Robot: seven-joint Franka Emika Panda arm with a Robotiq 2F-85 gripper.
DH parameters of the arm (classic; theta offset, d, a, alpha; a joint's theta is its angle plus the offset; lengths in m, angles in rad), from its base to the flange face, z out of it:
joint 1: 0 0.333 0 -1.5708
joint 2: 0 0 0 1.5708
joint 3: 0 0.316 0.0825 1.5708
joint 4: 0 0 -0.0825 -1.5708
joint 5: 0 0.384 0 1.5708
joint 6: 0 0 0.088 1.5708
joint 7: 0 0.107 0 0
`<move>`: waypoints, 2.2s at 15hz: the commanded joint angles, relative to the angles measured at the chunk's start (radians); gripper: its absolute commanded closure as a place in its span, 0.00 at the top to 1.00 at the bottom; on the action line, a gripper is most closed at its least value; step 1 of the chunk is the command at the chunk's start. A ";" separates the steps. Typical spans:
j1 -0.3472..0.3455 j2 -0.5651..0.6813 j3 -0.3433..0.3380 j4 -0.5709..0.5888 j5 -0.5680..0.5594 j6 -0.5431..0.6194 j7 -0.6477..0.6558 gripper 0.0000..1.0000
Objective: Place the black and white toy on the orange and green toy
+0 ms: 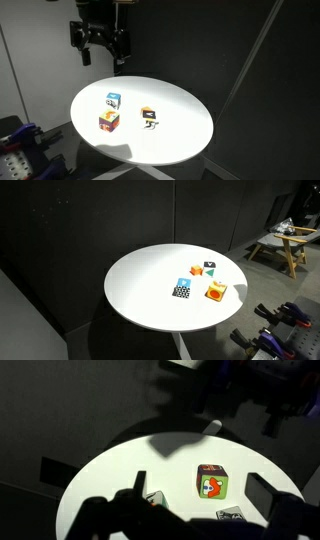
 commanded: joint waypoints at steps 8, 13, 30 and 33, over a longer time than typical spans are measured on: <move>-0.006 -0.001 0.005 0.003 0.004 -0.001 -0.003 1.00; 0.007 0.014 0.007 0.021 0.014 0.006 -0.007 1.00; 0.139 0.142 0.078 0.118 0.086 0.047 -0.017 1.00; 0.152 0.213 0.087 0.142 0.120 0.073 -0.024 1.00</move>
